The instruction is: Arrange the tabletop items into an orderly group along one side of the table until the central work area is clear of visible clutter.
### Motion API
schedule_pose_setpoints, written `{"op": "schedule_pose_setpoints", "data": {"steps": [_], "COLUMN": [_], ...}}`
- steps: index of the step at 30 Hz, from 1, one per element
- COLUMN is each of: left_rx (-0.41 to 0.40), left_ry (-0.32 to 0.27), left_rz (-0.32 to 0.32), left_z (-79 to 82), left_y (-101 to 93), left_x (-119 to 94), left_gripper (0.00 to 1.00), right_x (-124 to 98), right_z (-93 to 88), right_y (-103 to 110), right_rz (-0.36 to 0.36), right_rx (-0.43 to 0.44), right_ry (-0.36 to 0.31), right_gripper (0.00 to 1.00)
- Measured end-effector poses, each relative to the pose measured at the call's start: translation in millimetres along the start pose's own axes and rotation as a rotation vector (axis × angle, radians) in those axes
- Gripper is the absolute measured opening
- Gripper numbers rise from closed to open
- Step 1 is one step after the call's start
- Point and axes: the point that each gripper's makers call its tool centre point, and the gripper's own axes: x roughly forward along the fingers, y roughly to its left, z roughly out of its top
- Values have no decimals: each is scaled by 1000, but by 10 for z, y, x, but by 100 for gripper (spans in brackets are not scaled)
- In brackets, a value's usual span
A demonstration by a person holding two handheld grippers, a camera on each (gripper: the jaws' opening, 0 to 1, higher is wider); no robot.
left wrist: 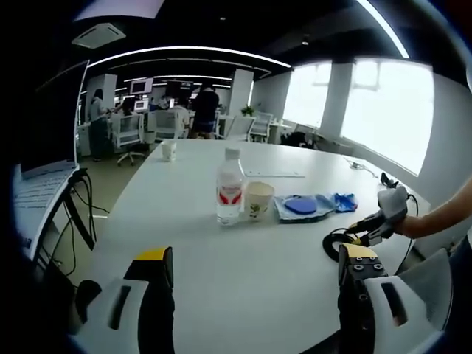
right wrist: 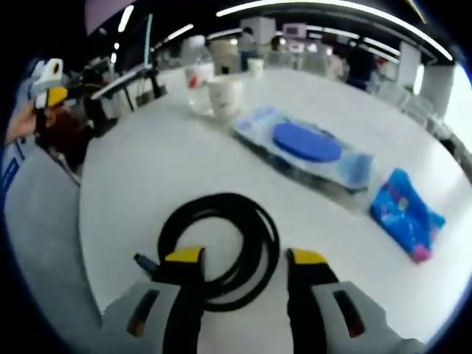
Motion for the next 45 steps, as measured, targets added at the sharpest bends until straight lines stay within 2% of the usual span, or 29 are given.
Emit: {"op": "schedule_pose_setpoints", "data": {"steps": [1,3,4,7,10,13,18,20,22,26,32,35,38,41,45], "left_rx": [-1,-3,-4,-6,-4,-6,-10,-9,-9,-6,1,4,2,-1,4], "left_ry": [1,3,3,1,-1,-3,5,7,9,13,9,9,13,18,24], "left_rz": [1,5,8,13,15,20,20,18,15,6,-6,-7,-5,-4,-13], "left_z": [-4,-14,-16,-10,7,13,-10,-9,-10,-11,23,27,6,-26,-27], "left_y": [3,18,28,49,47,64,49,27,12,-22,-69,-79,-78,-80,-126], "left_x": [-4,-14,-19,-26,-28,-34,-26,-16,-1,41,77,79,73,64,50], "left_gripper": [92,92,92,92,92,92,91,91,91,91,91,91,91,91,90], "right_x": [2,9,15,14,-5,-40,-187,-277,-377,-550,-822,-970,-1097,-1137,-1117], "right_z": [-9,-6,4,26,28,7,49,124,167,266,317,274,146,-12,-205], "right_y": [-3,-48,-42,-83,-89,-101,-123,-166,-224,-367,-602,-759,-968,-1151,-1358], "right_rz": [-6,-33,-32,-52,-47,-38,-36,-43,-58,-83,-117,-143,-177,-192,-199], "right_rx": [-19,-68,-36,-47,-35,18,35,54,39,84,137,168,209,254,267], "right_ry": [3,0,-7,-9,-2,-6,-49,-94,-111,-170,-208,-207,-190,-166,-130], "right_gripper": [27,20,17,7,5,4,2,0,0,0,0,0,0,0,0]}}
